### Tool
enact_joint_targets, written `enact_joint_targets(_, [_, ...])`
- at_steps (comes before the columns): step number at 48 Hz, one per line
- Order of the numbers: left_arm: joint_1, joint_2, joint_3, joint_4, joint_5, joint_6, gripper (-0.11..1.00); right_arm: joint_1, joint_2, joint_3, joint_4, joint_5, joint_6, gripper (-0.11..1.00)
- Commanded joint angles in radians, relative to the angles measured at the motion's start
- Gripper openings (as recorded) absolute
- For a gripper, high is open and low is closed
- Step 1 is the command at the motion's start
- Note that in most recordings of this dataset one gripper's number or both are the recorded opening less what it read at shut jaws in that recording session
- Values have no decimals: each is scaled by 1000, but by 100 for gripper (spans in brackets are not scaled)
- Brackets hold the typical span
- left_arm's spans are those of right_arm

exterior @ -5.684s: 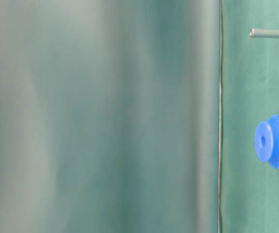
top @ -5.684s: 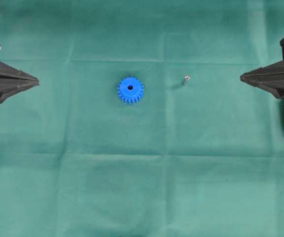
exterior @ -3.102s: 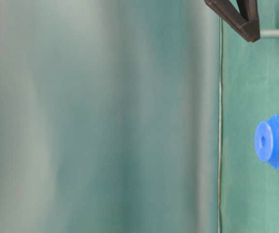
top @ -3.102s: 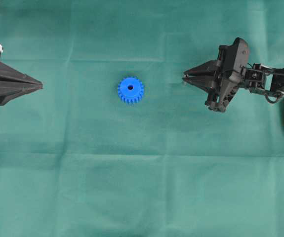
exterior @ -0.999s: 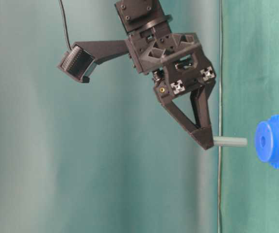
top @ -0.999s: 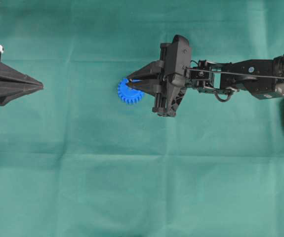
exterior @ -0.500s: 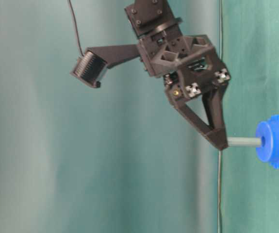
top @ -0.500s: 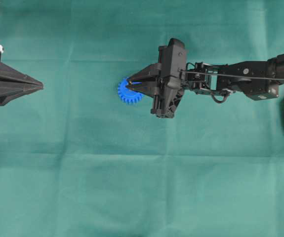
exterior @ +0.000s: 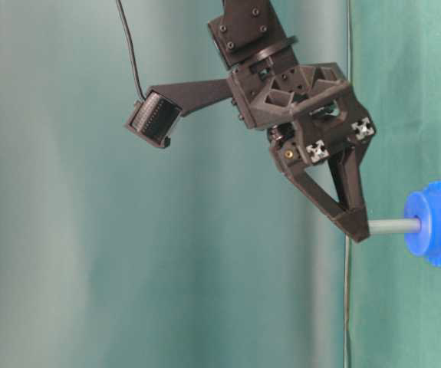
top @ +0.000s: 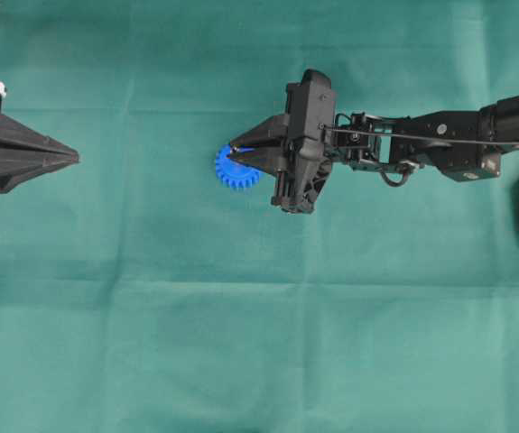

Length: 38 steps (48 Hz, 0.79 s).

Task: Insert the shaft placed at a random location into the center hole of the small gear at another random location.
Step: 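Align the held shaft above the gear hole and lower it in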

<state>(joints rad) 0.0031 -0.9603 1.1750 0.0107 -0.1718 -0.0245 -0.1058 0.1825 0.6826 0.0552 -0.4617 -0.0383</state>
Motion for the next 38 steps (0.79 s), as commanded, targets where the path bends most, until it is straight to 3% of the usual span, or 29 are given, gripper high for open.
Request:
enact_joint_targets(1, [2,8,-17,3,-5,-2,0,-3,-28,-9,0,5,-15,13])
enact_joint_targets(17, [2,8,-17,3,-3,0,0,-3,-135,5,0,57,-54,13])
enact_joint_targets(38, [2,9,-15,3,-3,0,0,-2,-64,-21,5,51,-52,13])
